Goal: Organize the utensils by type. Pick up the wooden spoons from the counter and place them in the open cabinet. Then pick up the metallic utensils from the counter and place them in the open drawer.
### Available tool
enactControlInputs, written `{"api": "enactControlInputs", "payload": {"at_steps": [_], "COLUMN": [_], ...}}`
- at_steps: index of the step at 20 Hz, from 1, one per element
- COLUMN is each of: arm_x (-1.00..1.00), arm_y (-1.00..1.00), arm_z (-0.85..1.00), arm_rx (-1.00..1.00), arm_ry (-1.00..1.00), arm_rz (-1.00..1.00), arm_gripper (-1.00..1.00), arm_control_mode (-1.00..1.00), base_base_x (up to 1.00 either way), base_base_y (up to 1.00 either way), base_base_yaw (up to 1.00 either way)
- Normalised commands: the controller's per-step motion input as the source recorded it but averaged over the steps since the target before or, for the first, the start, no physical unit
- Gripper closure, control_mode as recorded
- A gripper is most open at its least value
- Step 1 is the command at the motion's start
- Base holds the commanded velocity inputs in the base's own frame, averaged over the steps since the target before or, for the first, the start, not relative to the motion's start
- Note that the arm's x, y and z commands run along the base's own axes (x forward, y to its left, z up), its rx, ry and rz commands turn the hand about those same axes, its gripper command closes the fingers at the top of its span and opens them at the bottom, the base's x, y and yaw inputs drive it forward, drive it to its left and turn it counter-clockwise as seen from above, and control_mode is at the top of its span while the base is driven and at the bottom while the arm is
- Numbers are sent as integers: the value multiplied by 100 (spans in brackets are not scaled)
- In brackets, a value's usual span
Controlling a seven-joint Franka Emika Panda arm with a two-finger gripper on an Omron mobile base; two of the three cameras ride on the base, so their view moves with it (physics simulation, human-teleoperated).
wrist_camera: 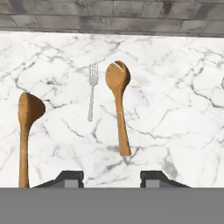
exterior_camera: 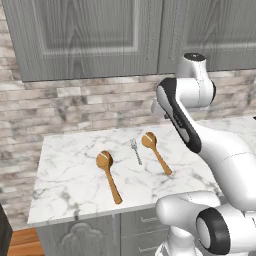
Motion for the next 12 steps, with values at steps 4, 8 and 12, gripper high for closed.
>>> {"api": "enactControlInputs", "payload": {"at_steps": [4, 8, 12], "arm_x": [-20, -37, -26], "arm_y": [-3, -3, -5], "arm_z": [-11, -30, -49], "arm_rx": [-1, -1, 0], "arm_ry": [0, 0, 5], "arm_rz": [0, 2, 0], "arm_gripper": [-100, -100, -100], "arm_control_mode": [-100, -100, -100], "base_base_x": [0, 0, 0], "base_base_y": [0, 0, 0], "base_base_yaw": [0, 0, 0]}}
